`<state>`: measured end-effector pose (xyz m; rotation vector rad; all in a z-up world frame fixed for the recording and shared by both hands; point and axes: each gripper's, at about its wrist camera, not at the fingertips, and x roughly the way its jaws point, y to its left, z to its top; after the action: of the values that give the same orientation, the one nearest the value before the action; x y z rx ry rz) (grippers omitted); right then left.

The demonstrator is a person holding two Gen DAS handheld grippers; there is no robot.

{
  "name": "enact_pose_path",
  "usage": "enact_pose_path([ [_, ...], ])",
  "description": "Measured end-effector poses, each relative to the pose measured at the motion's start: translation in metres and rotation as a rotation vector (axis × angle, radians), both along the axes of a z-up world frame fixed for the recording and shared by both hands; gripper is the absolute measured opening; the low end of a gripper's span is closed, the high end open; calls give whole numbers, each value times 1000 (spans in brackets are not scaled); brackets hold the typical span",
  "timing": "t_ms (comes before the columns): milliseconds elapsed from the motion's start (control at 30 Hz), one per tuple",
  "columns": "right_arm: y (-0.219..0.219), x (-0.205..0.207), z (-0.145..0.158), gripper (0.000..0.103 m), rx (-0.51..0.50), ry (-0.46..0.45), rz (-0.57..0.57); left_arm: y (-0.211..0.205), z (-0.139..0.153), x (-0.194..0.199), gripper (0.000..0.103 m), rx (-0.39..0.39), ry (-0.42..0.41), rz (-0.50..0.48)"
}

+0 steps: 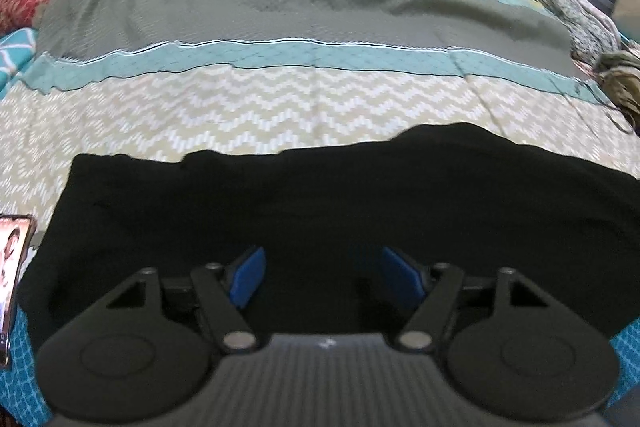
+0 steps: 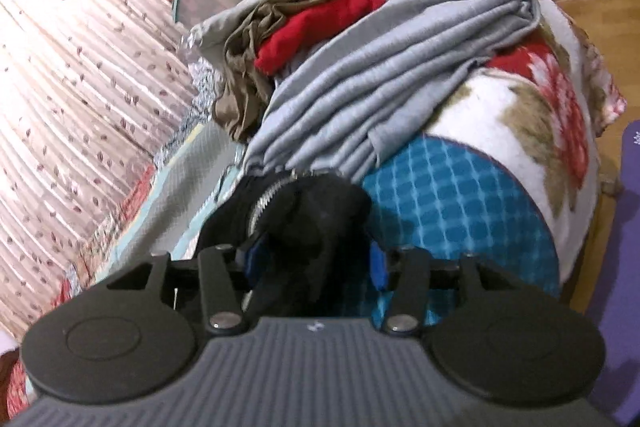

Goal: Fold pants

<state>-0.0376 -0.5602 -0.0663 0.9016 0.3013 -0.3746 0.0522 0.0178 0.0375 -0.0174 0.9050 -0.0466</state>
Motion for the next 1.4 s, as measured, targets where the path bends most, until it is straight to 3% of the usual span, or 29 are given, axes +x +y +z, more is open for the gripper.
enact_pose_path([
  [67,-2,7,-1,55,2,4,4,-5,-1,0,68,1,6,-11],
  [133,1,12,2,45,-20,21,37,-8,-2,0,68,0,10,-17],
  [167,4,13,3,33,-28,34,57,-9,-1,-1,68,-3,9,-20],
  [200,7,13,4,29,-33,45,68,-10,-1,-2,68,-7,7,-22],
  [400,40,6,53,20,-153,-8,128,-2,1,-6,68,-41,-10,-14],
  [600,130,22,112,18,-366,-82,400,14,3,-11,68,-104,-35,13],
  [767,237,43,98,18,-502,-28,722,29,1,-20,68,-138,-39,30],
  [933,320,66,37,28,-601,198,1039,48,0,-28,68,-162,-42,65],
  [1000,333,53,42,53,-684,157,1064,56,2,-32,68,-175,-51,73],
  [1067,329,44,57,61,-647,109,1128,60,3,-34,68,-183,-55,72],
  [1133,315,37,74,60,-597,63,1129,59,3,-33,68,-187,-56,64],
  [1233,283,31,89,58,-532,37,1031,51,5,-29,68,-206,-60,38],
  [1300,256,29,92,38,-464,34,931,41,6,-28,68,-212,-65,6],
  [1400,227,29,86,25,-349,56,835,27,6,-26,68,-198,-63,-36],
])
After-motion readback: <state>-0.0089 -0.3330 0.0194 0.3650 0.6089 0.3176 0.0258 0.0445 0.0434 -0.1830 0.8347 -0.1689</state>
